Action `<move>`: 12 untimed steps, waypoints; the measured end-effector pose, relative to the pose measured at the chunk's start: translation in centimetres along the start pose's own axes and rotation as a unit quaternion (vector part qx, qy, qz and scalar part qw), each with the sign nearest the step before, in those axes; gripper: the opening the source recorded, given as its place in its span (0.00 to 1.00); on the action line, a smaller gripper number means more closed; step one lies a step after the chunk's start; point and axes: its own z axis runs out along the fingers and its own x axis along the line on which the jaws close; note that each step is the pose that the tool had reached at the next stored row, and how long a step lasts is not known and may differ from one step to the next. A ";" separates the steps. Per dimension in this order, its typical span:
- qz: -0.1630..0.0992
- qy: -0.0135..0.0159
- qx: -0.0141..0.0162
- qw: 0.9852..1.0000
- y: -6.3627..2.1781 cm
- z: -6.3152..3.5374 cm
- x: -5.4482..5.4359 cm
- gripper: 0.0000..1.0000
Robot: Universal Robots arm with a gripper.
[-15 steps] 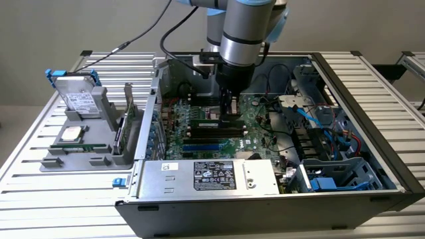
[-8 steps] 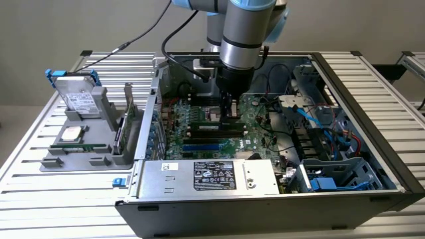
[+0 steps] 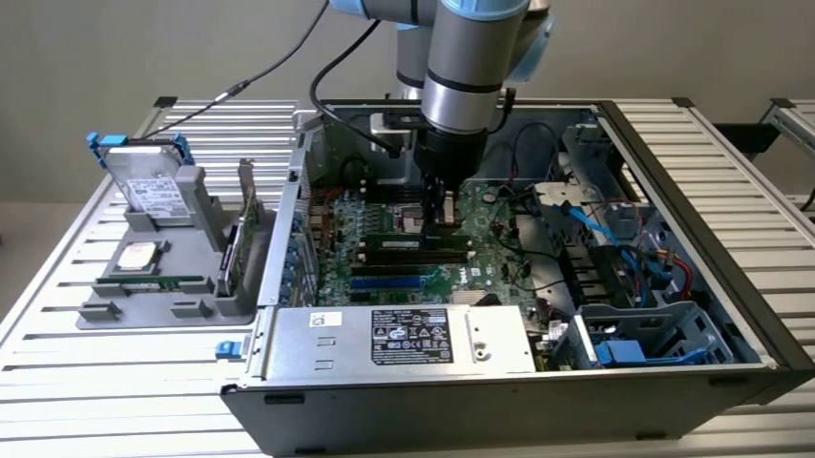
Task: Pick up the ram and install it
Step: 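Insert the ram into the slot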
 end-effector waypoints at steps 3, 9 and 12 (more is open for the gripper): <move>-0.006 0.001 0.002 1.000 -0.01 0.02 -0.2 0.14; -0.012 0.002 0.009 1.000 -0.01 0.04 -0.4 0.14; -0.012 0.002 0.010 1.000 0.03 0.12 -0.5 0.14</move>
